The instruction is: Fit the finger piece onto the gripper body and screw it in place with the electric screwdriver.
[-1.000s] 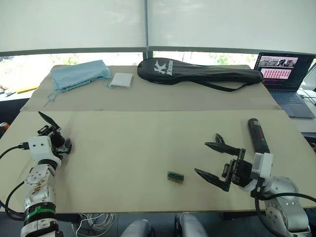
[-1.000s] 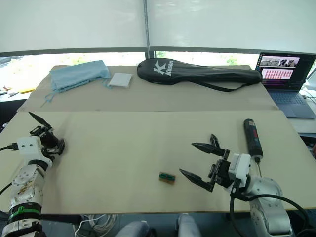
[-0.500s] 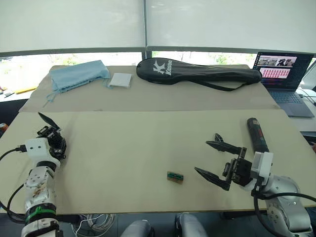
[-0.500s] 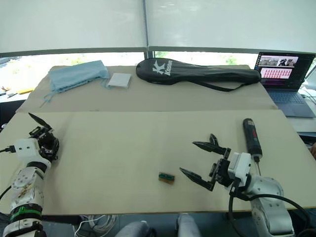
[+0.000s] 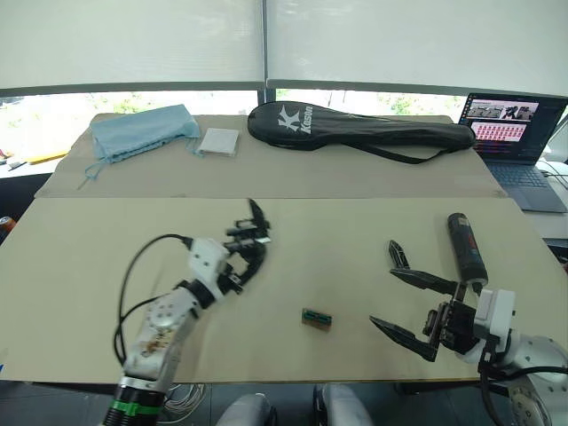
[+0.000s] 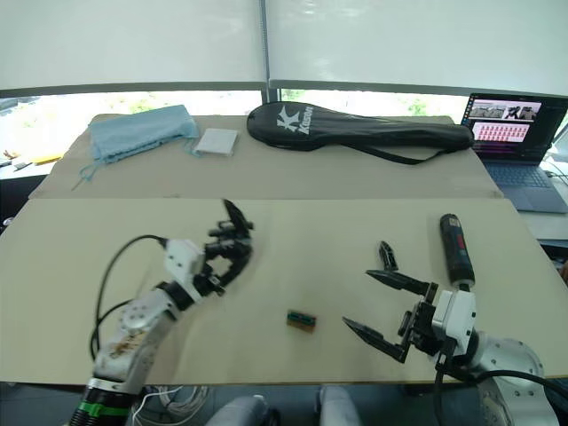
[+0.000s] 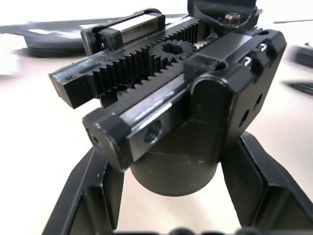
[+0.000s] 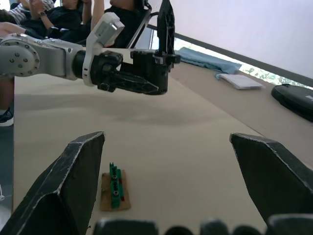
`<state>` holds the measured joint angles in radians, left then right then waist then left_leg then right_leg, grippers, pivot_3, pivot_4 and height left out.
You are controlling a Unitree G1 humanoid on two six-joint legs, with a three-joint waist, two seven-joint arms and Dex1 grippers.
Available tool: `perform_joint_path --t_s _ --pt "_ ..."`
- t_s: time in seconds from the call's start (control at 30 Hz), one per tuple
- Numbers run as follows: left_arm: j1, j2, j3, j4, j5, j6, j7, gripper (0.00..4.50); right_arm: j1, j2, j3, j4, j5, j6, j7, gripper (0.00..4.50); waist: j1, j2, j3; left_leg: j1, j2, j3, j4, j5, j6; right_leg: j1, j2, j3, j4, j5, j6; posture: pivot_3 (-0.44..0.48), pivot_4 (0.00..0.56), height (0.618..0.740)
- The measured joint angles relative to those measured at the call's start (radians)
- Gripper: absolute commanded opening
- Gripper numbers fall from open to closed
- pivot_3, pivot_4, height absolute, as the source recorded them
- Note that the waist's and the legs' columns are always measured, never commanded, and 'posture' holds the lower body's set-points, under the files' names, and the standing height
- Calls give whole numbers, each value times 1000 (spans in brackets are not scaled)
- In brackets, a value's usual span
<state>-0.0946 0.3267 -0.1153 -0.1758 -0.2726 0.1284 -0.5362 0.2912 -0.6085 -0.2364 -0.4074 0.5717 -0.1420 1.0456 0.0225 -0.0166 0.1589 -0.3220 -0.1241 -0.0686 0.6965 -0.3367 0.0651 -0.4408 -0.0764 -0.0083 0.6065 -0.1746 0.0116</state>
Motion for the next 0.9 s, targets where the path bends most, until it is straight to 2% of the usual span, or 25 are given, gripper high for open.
perform_joint_path --t_s 0.1,0.37,0.9 --pt "-9 -37 -84 17 58 -1 -4 2328 14 2 -6 -15 0 0 -4 4500 -3 0 0 0 0 0 0 0 0 0 0 1 1 0 0 0 150 740" --pt "-87 -91 -165 156 194 -79 1 2328 46 11 -9 -65 -2 0 -22 4500 4 0 0 0 0 0 0 0 0 0 0 1 1 0 0 0 150 740" --pt "-104 -125 -181 258 206 -172 -75 2328 68 4 -9 -94 -9 1 -43 4500 19 2 -1 0 0 0 0 0 0 1 -1 1 0 0 1 0 150 740"
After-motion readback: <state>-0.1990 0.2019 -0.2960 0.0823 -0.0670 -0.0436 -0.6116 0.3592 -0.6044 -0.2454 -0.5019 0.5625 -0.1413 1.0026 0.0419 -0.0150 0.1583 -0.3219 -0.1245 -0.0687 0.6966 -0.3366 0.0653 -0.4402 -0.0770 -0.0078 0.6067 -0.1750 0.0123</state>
